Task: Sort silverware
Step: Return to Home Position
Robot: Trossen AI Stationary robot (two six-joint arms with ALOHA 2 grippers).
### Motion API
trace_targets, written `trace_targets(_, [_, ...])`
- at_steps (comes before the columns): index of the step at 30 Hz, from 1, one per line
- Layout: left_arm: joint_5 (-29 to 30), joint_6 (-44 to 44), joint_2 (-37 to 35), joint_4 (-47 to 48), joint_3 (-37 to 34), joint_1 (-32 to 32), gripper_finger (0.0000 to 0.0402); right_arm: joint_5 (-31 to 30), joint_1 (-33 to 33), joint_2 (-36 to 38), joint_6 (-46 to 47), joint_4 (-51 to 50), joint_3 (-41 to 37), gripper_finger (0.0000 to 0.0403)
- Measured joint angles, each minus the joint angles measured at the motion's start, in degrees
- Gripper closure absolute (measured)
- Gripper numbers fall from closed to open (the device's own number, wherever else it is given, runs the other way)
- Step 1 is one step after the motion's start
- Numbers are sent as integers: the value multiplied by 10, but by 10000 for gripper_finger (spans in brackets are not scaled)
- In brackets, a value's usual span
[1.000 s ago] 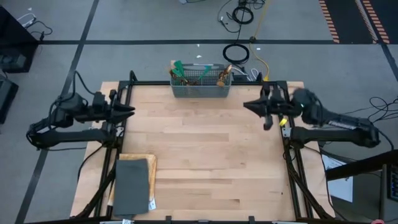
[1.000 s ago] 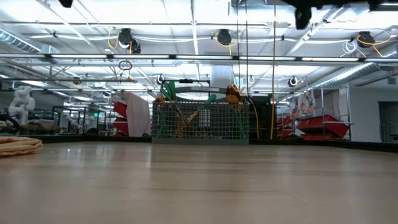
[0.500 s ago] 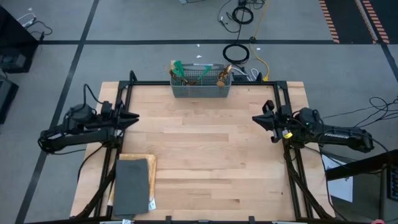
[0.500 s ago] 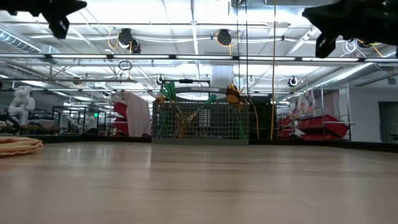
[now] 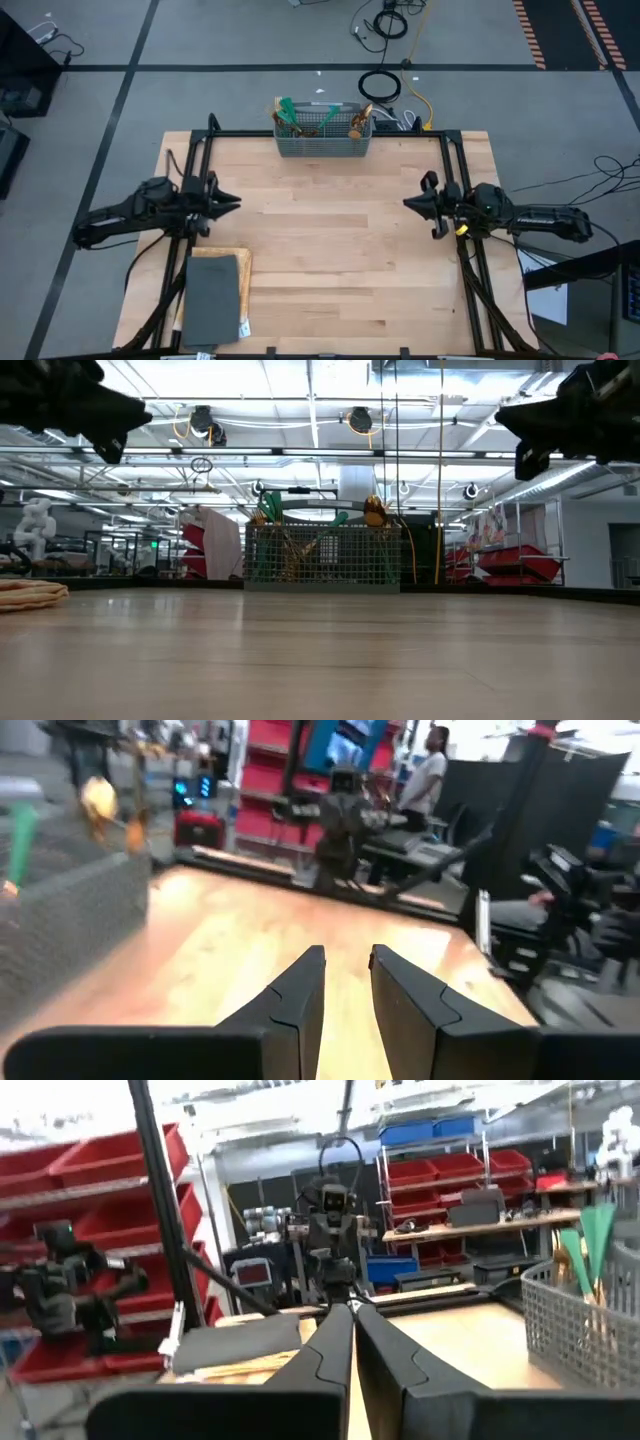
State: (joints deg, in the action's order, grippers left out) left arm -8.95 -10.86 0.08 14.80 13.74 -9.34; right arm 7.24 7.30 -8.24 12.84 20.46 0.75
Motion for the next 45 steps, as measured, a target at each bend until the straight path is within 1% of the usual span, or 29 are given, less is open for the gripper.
trace_targets(4, [-21,0,0,-8,-39,0,311,0,-7,1,-49,-32,1,394])
trace_targets(10, [-52,23,0,-10,-64,0,311,-12,-7,1,-47,-95,1,394])
trace_targets(15, [-52,46,-1,-2,-83,0,311,-14,-7,1,-50,-111,1,394])
trace_targets(17, [-48,40,-1,-10,-87,0,311,-18,-7,1,-46,-119,1,394])
trace_targets(21, [-47,38,-1,-23,-88,0,311,-50,-7,1,-43,-116,1,394])
trace_targets(22, [-41,38,-1,-20,-88,0,311,-61,-7,1,-40,-117,1,394])
trace_targets(24, [-8,25,-1,-9,-87,0,311,-82,-7,1,-31,-119,1,394])
trace_targets(26, [25,20,-1,-7,-87,0,311,-89,-7,0,-30,-123,1,394])
trace_targets(28, [43,26,0,-6,-87,0,311,-88,-7,0,-30,-122,1,394])
trace_targets(45, [48,23,0,-6,-87,0,311,-87,-7,-1,-30,-122,1,394])
